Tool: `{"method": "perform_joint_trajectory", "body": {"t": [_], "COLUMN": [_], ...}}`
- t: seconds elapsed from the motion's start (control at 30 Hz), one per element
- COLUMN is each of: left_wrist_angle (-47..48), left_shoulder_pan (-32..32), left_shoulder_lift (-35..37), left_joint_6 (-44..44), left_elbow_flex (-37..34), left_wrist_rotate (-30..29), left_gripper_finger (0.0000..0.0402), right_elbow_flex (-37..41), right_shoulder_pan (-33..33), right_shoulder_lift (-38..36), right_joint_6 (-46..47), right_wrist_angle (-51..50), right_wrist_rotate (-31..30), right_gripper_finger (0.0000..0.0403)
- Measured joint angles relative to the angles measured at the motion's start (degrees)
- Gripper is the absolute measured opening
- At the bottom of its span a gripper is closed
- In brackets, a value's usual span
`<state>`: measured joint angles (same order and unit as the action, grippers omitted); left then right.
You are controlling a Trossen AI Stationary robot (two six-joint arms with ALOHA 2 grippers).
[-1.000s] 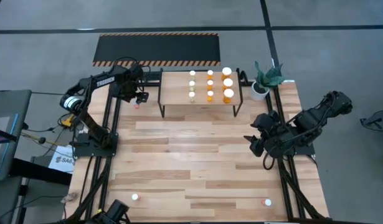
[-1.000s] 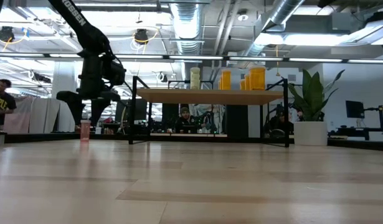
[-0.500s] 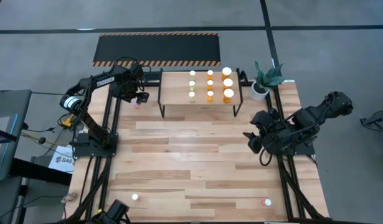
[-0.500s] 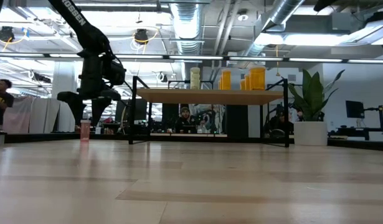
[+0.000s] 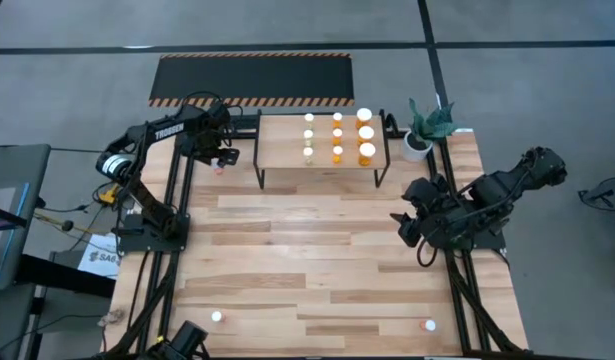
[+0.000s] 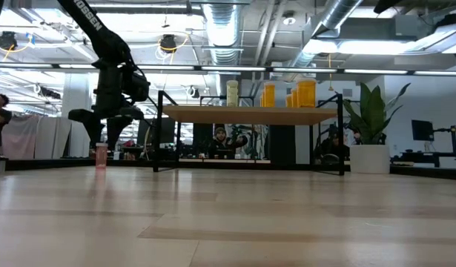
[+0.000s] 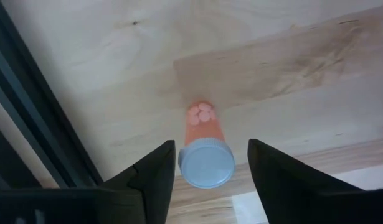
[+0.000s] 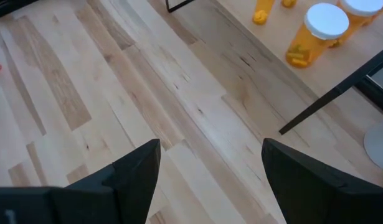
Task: Pick and place medicine bottles onto shelf by color
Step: Put the top pink pill bottle to the top on the shelf
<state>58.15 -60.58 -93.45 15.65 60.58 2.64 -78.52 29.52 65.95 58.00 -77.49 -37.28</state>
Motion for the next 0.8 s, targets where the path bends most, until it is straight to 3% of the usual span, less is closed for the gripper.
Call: {"method": "perform_joint_trajectory", "body": {"t": [0.6, 0.8], "left_wrist_angle": [0.45, 0.48], "left_shoulder_pan": [0.00, 0.01], "left_shoulder_lift": [0.00, 0.02], "left_joint_6": [-0.45, -0.45], "left_elbow_flex": [0.00, 0.00], "left_wrist_rotate": [-0.03, -0.07], "left_gripper_finger": [0.0183, 0.0159], "right_elbow_flex": [0.00, 0.00], "right_shoulder_pan": [0.00, 0.00], "right_shoulder_lift": [0.00, 0.00], "right_joint_6": [-0.02, 0.00], "right_wrist_angle": [-0.02, 0.00], "right_wrist_rotate": [0.00, 0.00], "right_gripper_finger": [0.0302, 0.0302]}}
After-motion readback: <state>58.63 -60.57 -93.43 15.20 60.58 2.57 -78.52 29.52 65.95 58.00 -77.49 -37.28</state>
